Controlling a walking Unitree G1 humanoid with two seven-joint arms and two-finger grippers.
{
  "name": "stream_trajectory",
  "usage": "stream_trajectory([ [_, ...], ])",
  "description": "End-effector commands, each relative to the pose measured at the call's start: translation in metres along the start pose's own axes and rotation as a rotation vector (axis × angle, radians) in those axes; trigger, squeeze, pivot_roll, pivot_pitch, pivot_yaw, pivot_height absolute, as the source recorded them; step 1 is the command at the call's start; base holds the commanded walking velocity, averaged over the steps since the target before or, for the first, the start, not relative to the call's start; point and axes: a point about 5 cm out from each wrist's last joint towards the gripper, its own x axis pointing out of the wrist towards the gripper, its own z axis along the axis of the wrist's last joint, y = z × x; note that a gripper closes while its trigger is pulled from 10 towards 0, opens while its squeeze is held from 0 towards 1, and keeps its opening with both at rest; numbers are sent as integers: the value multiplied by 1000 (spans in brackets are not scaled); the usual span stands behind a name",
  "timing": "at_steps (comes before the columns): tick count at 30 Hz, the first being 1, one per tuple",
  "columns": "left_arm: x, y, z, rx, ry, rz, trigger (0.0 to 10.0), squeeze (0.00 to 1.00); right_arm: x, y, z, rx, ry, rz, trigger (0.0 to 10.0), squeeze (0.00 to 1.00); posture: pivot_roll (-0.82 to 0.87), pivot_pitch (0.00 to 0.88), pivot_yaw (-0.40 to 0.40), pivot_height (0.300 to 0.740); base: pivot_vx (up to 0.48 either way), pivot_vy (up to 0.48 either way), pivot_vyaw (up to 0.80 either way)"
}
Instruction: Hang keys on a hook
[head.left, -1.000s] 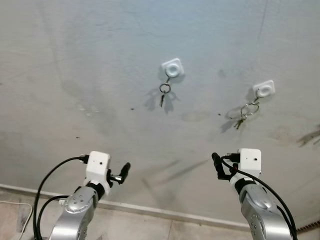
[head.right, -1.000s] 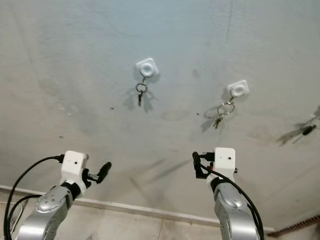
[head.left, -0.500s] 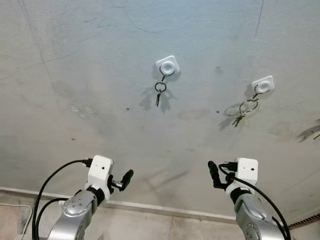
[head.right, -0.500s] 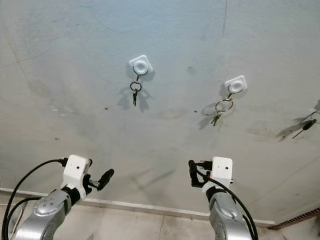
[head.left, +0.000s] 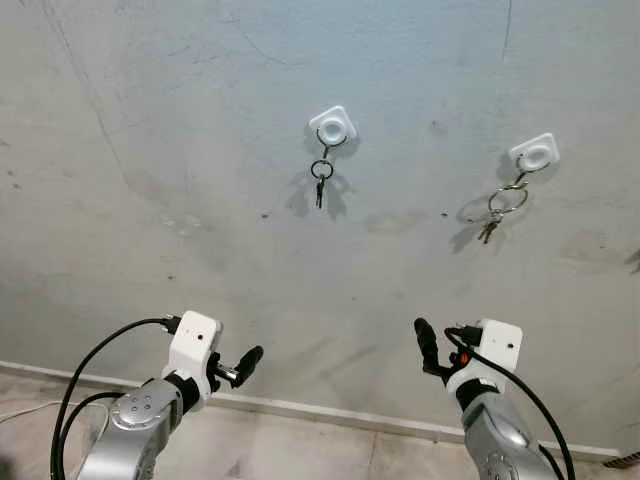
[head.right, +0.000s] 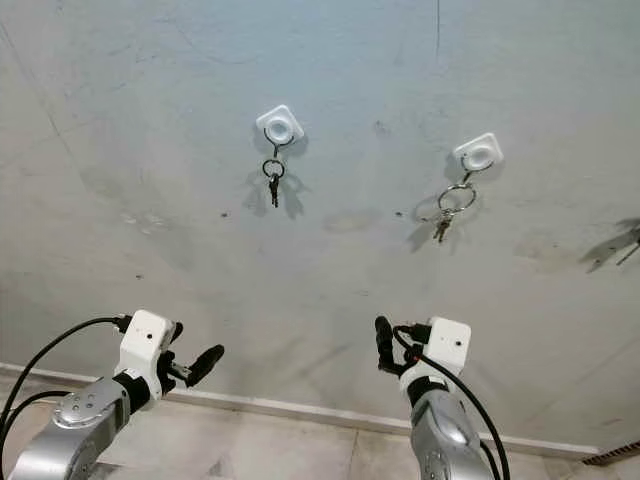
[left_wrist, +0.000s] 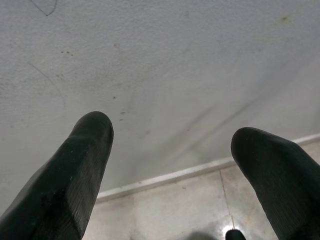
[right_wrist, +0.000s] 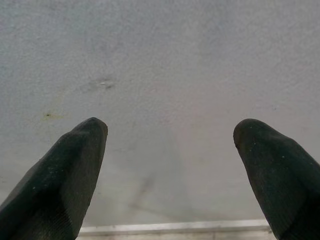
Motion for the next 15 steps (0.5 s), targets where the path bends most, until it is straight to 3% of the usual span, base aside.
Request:
stream_trajectory([
  [1, 1, -1, 3, 17, 6, -21, 10000, 0, -3, -4, 4, 12, -30, -20, 10000, 0, 197, 56, 12, 740, 0, 0, 0],
  [11, -2, 0, 5, 8, -5, -25, 10000, 0, -5, -1, 2, 26, -15, -3, 10000, 0, 187, 68, -14, 740, 0, 0, 0],
  [15, -3, 0, 5, 8, -7, -21, 10000, 0, -4, -1, 1, 35, -5, 0, 10000, 0, 188, 70, -19, 740, -242, 0, 0],
])
